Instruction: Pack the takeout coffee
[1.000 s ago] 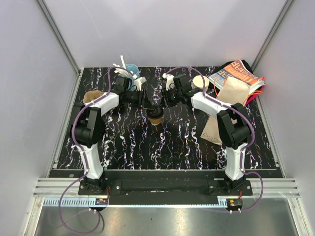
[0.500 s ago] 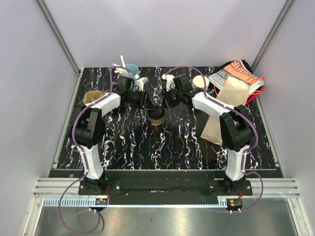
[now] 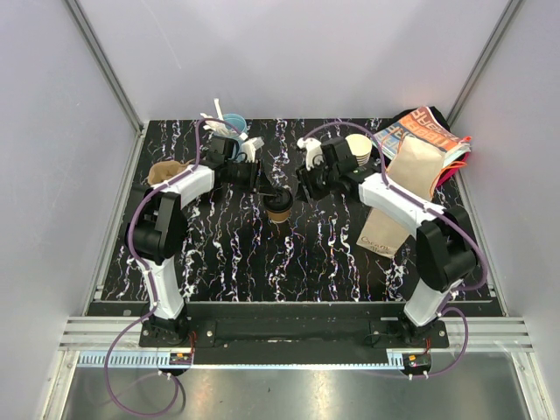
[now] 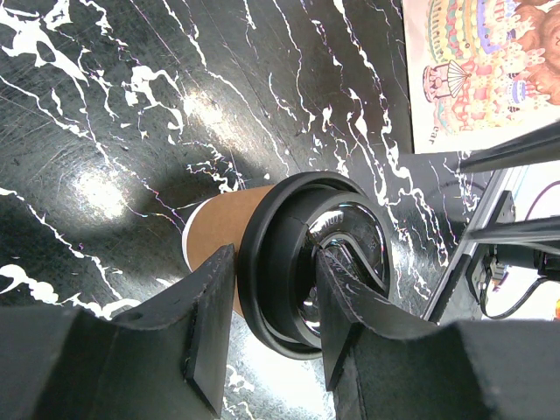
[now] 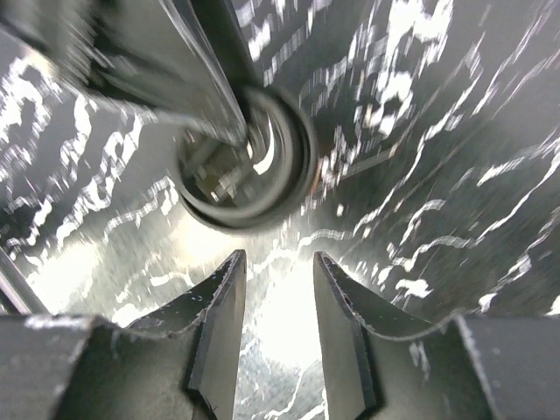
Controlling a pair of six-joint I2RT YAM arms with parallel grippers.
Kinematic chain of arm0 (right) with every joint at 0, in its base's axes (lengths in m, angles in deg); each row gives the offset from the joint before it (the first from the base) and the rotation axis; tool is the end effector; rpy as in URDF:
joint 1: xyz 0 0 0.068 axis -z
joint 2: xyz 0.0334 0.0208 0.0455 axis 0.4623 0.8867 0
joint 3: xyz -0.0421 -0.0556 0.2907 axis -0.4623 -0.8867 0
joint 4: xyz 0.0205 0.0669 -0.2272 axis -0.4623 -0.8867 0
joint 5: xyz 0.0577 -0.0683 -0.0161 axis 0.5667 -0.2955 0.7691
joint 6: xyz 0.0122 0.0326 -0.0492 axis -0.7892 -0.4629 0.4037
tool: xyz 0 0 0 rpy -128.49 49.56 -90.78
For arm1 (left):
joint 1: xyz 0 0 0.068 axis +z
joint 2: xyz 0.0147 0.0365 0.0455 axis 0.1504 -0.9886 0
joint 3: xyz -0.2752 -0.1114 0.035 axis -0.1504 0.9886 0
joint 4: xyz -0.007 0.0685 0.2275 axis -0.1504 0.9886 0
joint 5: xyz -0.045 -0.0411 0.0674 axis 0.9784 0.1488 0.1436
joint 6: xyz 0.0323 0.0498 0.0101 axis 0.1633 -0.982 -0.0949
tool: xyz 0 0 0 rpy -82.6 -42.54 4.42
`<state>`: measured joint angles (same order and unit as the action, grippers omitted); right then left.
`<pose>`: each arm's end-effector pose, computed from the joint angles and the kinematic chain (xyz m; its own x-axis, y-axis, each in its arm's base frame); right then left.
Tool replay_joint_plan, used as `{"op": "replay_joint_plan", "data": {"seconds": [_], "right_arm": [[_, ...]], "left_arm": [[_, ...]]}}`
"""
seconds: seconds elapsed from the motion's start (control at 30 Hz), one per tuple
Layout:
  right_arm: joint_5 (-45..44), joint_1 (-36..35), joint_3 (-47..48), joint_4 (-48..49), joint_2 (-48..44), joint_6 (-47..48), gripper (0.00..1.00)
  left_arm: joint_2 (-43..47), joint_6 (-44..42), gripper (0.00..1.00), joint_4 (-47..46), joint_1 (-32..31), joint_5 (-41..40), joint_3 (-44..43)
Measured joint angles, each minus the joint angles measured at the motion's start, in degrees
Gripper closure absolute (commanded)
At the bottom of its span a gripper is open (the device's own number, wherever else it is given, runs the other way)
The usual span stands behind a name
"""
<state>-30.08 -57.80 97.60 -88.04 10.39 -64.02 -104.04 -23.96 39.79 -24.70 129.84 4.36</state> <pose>0.3160 0.2027 0.3025 -0.5306 -0.3565 -0.7690 -0.7275 0.6571 0.1973 0.3820 -0.1429 0.2296 -0.8390 0.1077 -0.5334 0.4893 0.5783 -0.6528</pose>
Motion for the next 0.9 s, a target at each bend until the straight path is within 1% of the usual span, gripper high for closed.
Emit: {"op": "replay_joint_plan", "data": {"seconds": [0.1, 0.23, 0.43, 0.67, 0.9], "right_arm": [[0.42, 0.00, -2.93, 0.07, 1.62, -0.55, 0.57], [1.44, 0.00, -4.28, 0.09, 3.58, -1.99, 0.55], [3.76, -0.07, -4.09, 1.66, 4.22, -4.81, 0.53], [4.46, -0.17, -1.95, 2.45, 7.10, -7.30, 0.53], [5.22, -0.68, -0.50, 2.34, 7.96, -8.41, 0.53]], "left_arm": [[0.02, 0.04, 0.68, -0.07, 0.00, 0.00, 0.04], [0.28, 0.07, 0.68, -0.37, -0.04, -0.28, 0.37], [0.33, 0.26, 0.68, -0.48, -0.07, -0.39, 0.44], [0.35, 0.28, 0.68, -0.50, -0.07, -0.39, 0.44], [0.35, 0.26, 0.69, -0.57, -0.09, -0.42, 0.48]]}}
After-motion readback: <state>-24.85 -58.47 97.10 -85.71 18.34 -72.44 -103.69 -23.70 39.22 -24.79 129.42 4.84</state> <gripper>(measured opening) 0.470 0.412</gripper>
